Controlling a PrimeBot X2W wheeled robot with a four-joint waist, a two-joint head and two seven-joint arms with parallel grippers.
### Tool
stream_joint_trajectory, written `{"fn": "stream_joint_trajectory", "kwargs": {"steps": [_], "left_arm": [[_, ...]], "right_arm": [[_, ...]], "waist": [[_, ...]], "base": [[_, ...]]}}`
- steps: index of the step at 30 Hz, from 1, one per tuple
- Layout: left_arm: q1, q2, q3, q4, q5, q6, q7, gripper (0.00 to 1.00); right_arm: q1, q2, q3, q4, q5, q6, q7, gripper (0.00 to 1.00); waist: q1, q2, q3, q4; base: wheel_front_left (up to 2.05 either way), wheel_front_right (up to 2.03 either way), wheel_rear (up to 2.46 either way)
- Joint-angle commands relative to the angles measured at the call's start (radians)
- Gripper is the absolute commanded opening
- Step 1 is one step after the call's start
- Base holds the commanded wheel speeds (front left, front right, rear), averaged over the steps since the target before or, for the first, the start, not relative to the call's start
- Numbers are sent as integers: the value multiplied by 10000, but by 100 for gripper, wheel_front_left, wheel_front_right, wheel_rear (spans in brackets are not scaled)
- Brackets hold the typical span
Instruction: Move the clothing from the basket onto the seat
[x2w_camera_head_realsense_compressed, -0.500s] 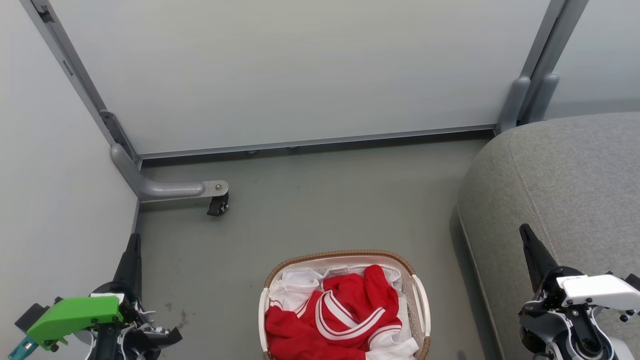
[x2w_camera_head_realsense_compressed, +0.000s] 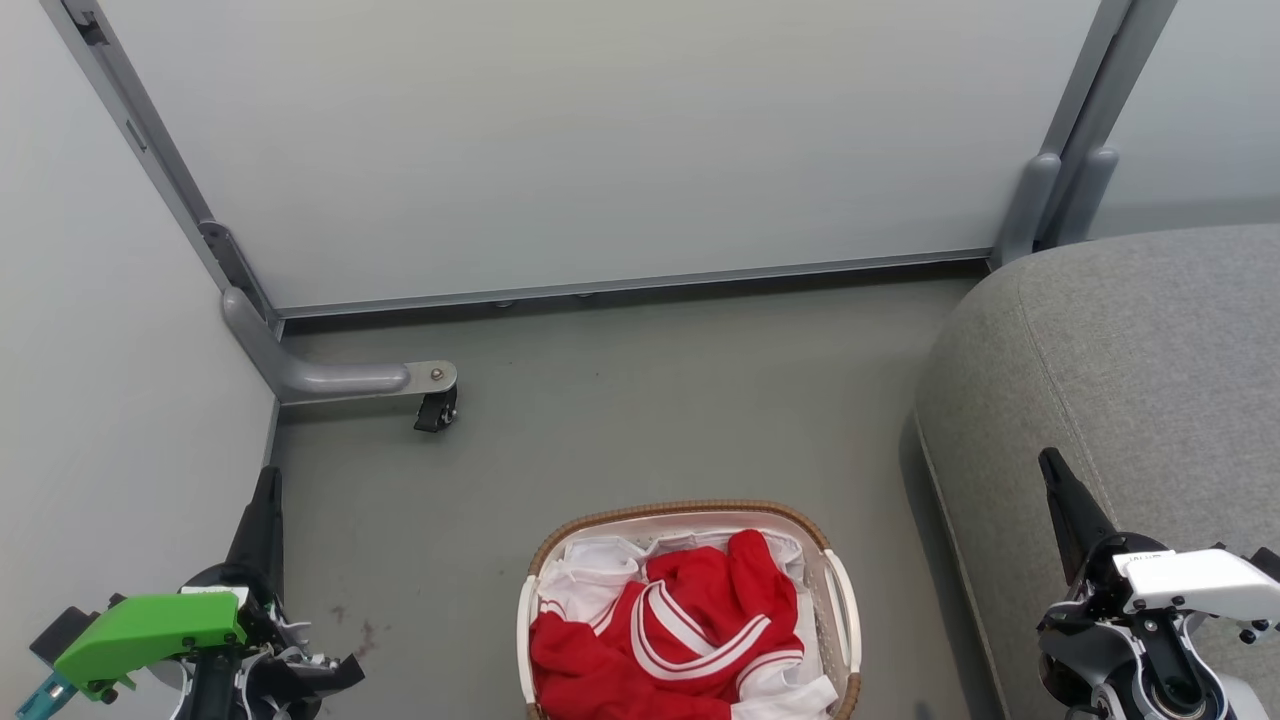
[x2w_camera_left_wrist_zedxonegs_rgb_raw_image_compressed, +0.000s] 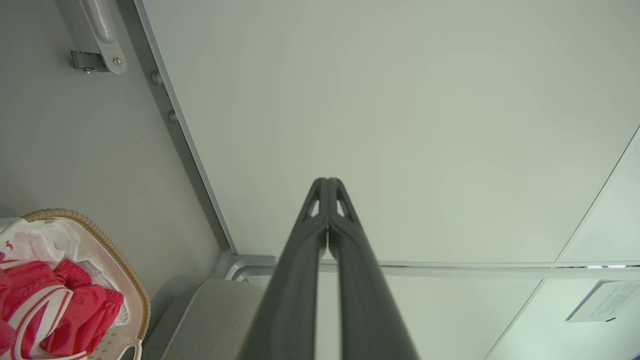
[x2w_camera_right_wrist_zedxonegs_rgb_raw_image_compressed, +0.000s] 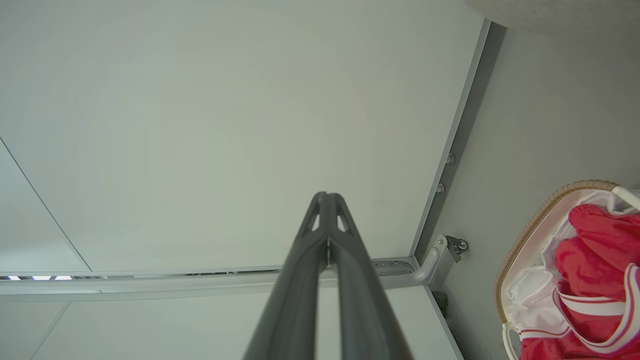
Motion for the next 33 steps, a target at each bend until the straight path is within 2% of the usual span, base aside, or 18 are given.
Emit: {"fn": "stream_joint_trajectory", "kwargs": {"steps": [1, 33], "left_arm": [[-116, 43, 16, -13, -29, -49, 38, 0], [-117, 43, 15, -13, -29, -49, 37, 0]], "right_arm": [[-83, -62, -15, -34, 33, 0, 21, 0], [-83, -63, -15, -34, 33, 0, 21, 0]], "waist": [[0, -1, 0, 0], [0, -1, 0, 0]], "base": [[0, 0, 0], [0, 0, 0]]}}
